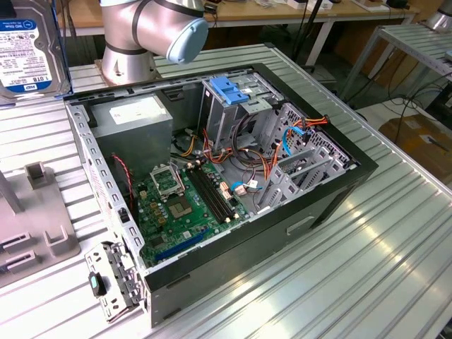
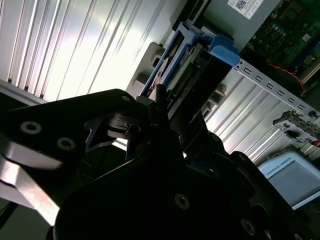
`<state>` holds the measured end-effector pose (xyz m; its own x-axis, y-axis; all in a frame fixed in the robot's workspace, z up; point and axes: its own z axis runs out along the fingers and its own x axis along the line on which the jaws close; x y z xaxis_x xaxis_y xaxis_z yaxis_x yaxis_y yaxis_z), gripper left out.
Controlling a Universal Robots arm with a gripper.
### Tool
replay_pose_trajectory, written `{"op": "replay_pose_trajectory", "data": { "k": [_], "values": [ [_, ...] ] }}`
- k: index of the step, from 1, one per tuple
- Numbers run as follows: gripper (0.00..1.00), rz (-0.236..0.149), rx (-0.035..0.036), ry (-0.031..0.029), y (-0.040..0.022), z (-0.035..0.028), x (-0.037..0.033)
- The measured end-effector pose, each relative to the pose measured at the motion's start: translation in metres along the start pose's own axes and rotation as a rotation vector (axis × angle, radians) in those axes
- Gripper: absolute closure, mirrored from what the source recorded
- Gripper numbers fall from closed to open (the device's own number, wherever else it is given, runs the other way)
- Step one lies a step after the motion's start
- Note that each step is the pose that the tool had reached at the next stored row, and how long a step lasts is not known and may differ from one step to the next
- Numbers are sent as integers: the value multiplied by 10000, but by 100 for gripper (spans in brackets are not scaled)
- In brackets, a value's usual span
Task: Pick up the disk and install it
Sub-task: 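Pick up the disk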
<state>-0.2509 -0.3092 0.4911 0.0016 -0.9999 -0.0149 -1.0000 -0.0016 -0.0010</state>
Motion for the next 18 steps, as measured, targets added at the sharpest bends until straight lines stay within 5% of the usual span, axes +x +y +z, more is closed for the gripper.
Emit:
{"op": "replay_pose_trajectory", "data": {
  "k": [3, 18],
  "values": [
    [65, 1, -3, 1, -56, 0, 4],
    [65, 1, -3, -1, -602, 4, 9]
  ]
}}
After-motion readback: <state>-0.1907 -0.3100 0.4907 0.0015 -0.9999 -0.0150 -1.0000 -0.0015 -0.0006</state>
